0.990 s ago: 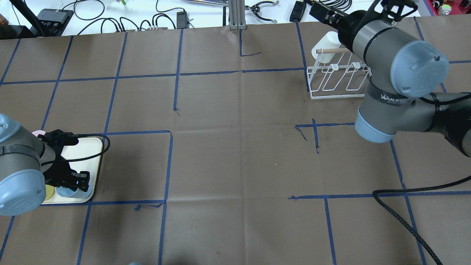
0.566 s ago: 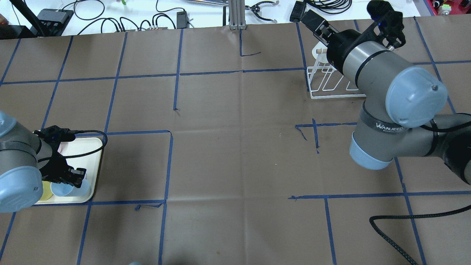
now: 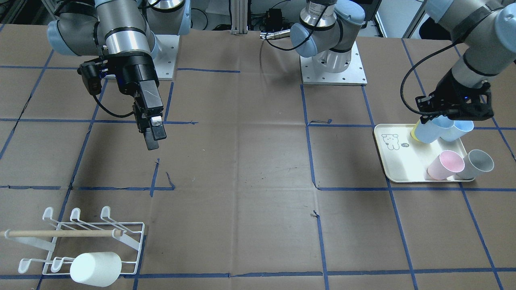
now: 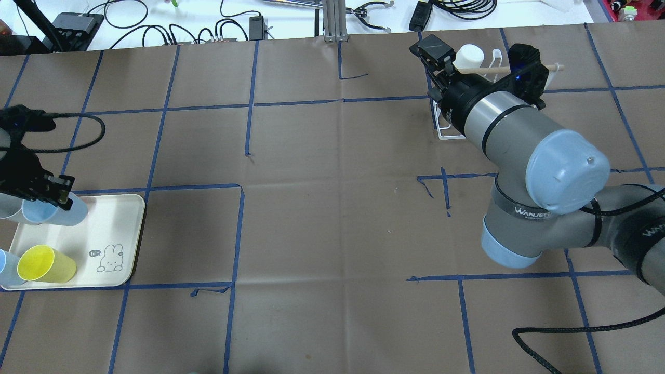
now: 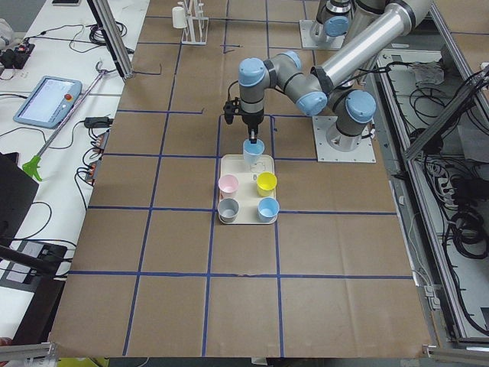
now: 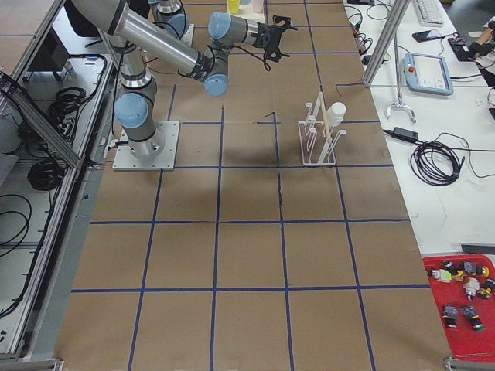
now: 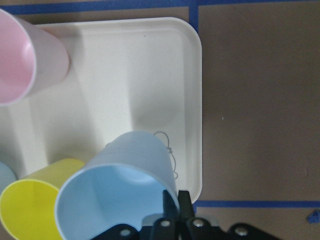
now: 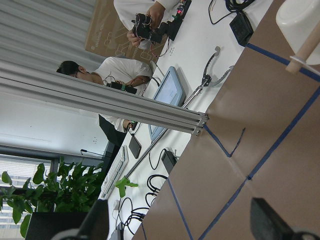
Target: Transfer IKEA cup to right arm and place on rack
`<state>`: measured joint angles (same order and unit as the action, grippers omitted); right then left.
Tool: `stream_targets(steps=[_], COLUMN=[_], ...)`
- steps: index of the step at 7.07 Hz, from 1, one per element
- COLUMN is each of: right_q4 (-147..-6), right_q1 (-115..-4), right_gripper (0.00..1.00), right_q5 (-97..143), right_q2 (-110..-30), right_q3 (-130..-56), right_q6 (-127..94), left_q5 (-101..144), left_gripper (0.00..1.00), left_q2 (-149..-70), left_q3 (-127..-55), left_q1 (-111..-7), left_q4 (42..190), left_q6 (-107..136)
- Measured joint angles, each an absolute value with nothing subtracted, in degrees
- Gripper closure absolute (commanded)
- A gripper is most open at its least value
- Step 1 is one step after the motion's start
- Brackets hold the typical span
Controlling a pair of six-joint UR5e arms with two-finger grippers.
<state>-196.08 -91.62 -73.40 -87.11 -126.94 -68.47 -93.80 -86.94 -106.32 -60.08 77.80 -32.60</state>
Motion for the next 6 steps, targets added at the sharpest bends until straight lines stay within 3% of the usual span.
stream_targets(steps=[3,6], right_q4=[-197.6,-197.7], right_q1=[-91.7,-91.7], right_gripper=[0.0,0.0], right_q5=[-71.6,-71.4], right_q2=[-86.8,-87.1], right_q3=[-127.2,-127.3], right_q6=[-76.5,-79.3], left_q5=[-89.5,-64.7], left_gripper=[1.0,1.0], left_q2=[-93.9,-99.2], left_q3=[-88.9,-86.6], left_q1=[-64.1,-65.6], left_q4=[89.0,84.0], left_q6=[-31.3,-33.4])
